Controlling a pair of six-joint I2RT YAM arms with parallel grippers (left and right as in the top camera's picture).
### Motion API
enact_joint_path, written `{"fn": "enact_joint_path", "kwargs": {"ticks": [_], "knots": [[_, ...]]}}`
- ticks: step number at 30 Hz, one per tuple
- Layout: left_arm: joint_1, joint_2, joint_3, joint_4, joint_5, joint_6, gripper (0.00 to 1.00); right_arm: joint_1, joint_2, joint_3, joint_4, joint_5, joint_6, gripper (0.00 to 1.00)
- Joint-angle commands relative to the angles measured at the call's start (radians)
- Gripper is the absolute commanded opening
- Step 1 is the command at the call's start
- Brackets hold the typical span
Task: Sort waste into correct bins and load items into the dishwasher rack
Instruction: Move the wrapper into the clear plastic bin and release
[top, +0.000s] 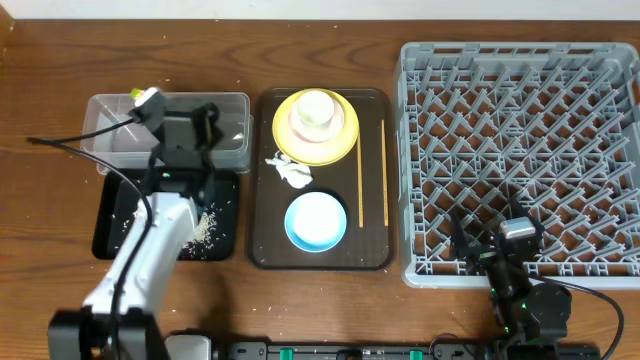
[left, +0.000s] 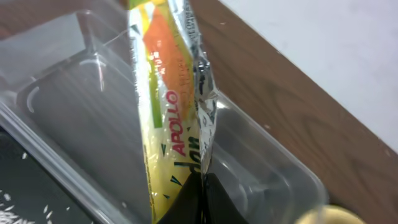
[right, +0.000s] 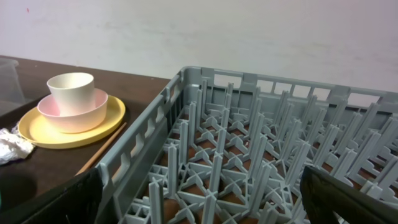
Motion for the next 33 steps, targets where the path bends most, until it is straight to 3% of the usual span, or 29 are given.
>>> {"fn": "enact_joint_path", "kwargs": {"ticks": [1, 4, 6, 11, 16, 24, 33], "knots": [[0.052, 0.073, 0.008, 0.050, 0.069, -0.060, 0.08, 0.010, 0.000, -0.001, -0.004, 0.006, -0.012, 0.99], [0.087, 0.124, 0.008, 0.104, 0.098, -0.060, 0.14, 0.010, 0.000, -0.001, -0.005, 0.006, -0.012, 0.99], [0.106, 0.131, 0.008, 0.134, 0.130, -0.058, 0.43, 0.010, 0.000, -0.001, -0.004, 0.006, -0.012, 0.99], [0.117, 0.083, 0.010, 0.189, 0.189, 0.009, 0.50, 0.010, 0.000, -0.001, -0.005, 0.006, -0.012, 0.99], [0.116, -0.037, 0.013, 0.113, 0.226, 0.039, 0.52, 0.010, 0.000, -0.001, -0.005, 0.006, -0.012, 0.99], [0.101, -0.198, 0.013, -0.179, 0.514, 0.038, 0.48, 0.010, 0.000, -0.001, -0.005, 0.006, -0.012, 0.99], [-0.106, -0.171, 0.012, -0.385, 0.543, 0.039, 0.48, 0.010, 0.000, -0.001, -0.005, 0.006, -0.012, 0.99]]}}
